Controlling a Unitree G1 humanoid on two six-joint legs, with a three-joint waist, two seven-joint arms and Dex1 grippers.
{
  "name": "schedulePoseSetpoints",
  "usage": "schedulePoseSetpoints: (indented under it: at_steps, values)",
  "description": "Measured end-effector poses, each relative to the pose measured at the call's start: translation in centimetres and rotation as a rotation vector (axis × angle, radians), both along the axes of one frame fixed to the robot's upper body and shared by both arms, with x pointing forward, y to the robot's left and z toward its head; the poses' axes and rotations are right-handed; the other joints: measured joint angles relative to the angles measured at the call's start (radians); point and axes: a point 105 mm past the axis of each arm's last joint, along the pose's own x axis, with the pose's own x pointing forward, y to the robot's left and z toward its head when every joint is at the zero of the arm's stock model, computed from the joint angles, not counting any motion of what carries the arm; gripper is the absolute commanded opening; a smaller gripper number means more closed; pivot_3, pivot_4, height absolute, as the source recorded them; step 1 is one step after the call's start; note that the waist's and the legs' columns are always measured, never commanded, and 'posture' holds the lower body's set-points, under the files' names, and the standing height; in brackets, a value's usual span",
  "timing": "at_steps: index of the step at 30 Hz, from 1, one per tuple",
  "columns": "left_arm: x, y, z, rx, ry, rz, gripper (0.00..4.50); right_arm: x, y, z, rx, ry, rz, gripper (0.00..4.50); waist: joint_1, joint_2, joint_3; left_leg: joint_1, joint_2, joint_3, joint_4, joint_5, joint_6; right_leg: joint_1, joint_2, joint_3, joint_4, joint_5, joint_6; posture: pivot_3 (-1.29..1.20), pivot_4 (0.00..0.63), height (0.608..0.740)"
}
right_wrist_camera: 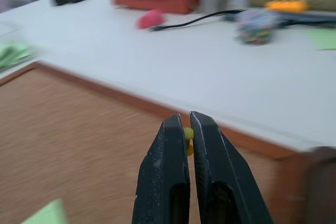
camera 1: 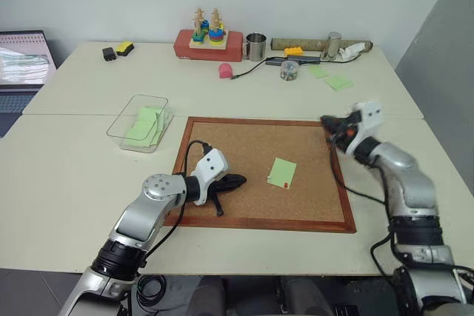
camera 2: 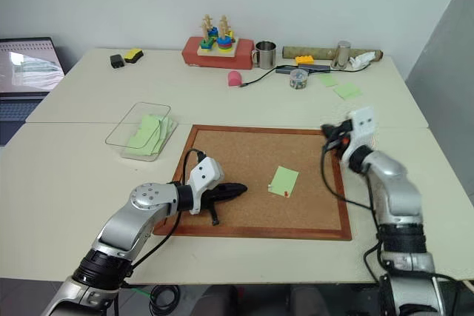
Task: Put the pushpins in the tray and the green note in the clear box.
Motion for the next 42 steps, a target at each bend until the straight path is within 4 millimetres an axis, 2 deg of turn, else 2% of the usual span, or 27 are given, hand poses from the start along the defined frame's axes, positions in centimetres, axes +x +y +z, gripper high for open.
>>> schedulePoseSetpoints:
  at_steps: [3, 9, 11, 12, 18, 20, 23, 29, 31, 33, 35, 38, 42]
  values:
    - [0.0, 0.0, 0.0, 0.000, 0.002, -0.002, 0.00, 1.1, -2.7, -0.3, -0.029, 0.018, -0.109, 0.06, 0.000, 0.000, 0.000, 0.000, 0.000, 0.000, 0.000, 0.000, 0.000, 0.000, 0.000, 0.000, 0.000, 0.001, -0.002, 0.00, 0.150, 0.740]
    - [0.0, 0.0, 0.0, 0.000, 0.003, -0.004, 0.00, 2.3, -4.1, -3.2, -0.010, 0.120, -0.163, 0.06, -0.002, 0.000, 0.000, 0.000, 0.000, 0.001, 0.000, 0.000, 0.000, 0.000, 0.000, 0.001, 0.000, 0.002, -0.004, 0.00, 0.150, 0.740]
    - [0.0, 0.0, 0.0, -0.001, 0.003, -0.003, 0.00, 2.5, -4.1, -3.5, 0.003, 0.133, -0.154, 0.55, -0.002, 0.000, 0.000, 0.000, 0.000, 0.001, 0.000, 0.000, 0.000, 0.000, 0.000, 0.001, 0.000, 0.002, -0.004, 0.00, 0.150, 0.740]
    - [0.0, 0.0, 0.0, -0.001, 0.003, -0.002, 0.00, 2.7, -3.9, -3.7, 0.012, 0.142, -0.147, 0.55, -0.002, 0.000, 0.000, 0.000, 0.000, 0.001, 0.000, 0.000, 0.000, 0.000, 0.000, 0.001, 0.000, 0.003, -0.004, 0.00, 0.150, 0.740]
    - [-0.1, 0.1, 0.0, -0.003, -0.001, 0.006, 0.00, 3.0, -3.9, -4.5, 0.035, 0.168, -0.135, 2.07, -0.003, 0.000, 0.000, 0.000, 0.000, 0.001, 0.000, 0.000, 0.000, 0.000, 0.000, 0.001, 0.000, 0.003, -0.004, 0.00, 0.150, 0.740]
    - [-0.1, 0.2, 0.0, -0.004, -0.002, 0.010, 0.00, 3.1, -3.9, -4.5, 0.037, 0.170, -0.128, 2.34, -0.004, 0.000, 0.000, 0.000, 0.000, 0.001, 0.000, 0.000, 0.000, 0.000, 0.000, 0.001, 0.000, 0.003, -0.004, 0.00, 0.150, 0.740]
    - [-0.1, 0.3, 0.0, -0.005, -0.002, 0.014, 0.00, 3.1, -3.9, -4.4, 0.040, 0.165, -0.123, 3.08, -0.007, 0.000, 0.000, 0.000, 0.000, 0.001, 0.000, 0.000, 0.000, 0.000, 0.000, 0.001, 0.000, 0.003, -0.004, 0.00, 0.150, 0.740]
    - [-0.1, 0.3, 0.0, -0.006, -0.002, 0.015, 0.00, 3.0, -3.9, -3.6, 0.052, 0.135, -0.111, 4.32, -0.008, 0.000, 0.000, 0.000, 0.000, 0.001, 0.000, 0.000, 0.000, 0.000, 0.000, 0.001, 0.000, 0.003, -0.004, 0.00, 0.150, 0.740]
    - [-0.1, 0.3, 0.1, -0.006, -0.002, 0.015, 0.00, 2.7, -3.7, -2.7, 0.037, 0.096, -0.088, 4.48, -0.008, 0.000, 0.000, 0.000, 0.000, 0.001, 0.000, 0.000, 0.000, 0.000, 0.000, 0.001, 0.000, 0.003, -0.004, 0.00, 0.150, 0.740]
    - [-0.1, 0.2, 0.1, -0.006, -0.002, 0.010, 0.00, 1.2, -2.7, -1.7, -0.018, 0.061, 0.027, 4.48, -0.005, 0.000, 0.000, 0.000, 0.000, 0.000, -0.001, 0.000, 0.000, 0.000, 0.000, 0.000, 0.000, 0.002, -0.004, 0.00, 0.150, 0.740]
    - [-0.1, 0.3, 0.1, -0.004, -0.002, 0.010, 0.00, -0.9, -1.0, -1.7, -0.066, 0.064, 0.174, 4.48, -0.004, 0.000, 0.000, 0.000, 0.001, -0.001, 0.000, 0.000, 0.000, 0.000, 0.000, 0.000, 0.000, 0.002, -0.004, 0.00, 0.150, 0.740]
    - [-0.1, 0.4, 0.1, -0.002, -0.001, 0.010, 0.00, -4.5, 2.0, -3.0, -0.085, 0.124, 0.374, 4.48, -0.002, 0.001, 0.000, 0.000, 0.001, -0.001, 0.000, 0.000, 0.000, 0.000, 0.000, 0.000, 0.000, 0.000, 0.000, 0.00, 0.150, 0.740]
    - [-0.1, 0.4, 0.0, -0.001, 0.002, 0.012, 0.00, -7.9, 4.5, -3.8, -0.082, 0.174, 0.517, 4.48, -0.002, 0.000, 0.000, 0.000, 0.000, 0.000, 0.000, 0.000, 0.000, 0.001, 0.000, 0.000, 0.000, -0.001, 0.001, 0.00, 0.150, 0.740]
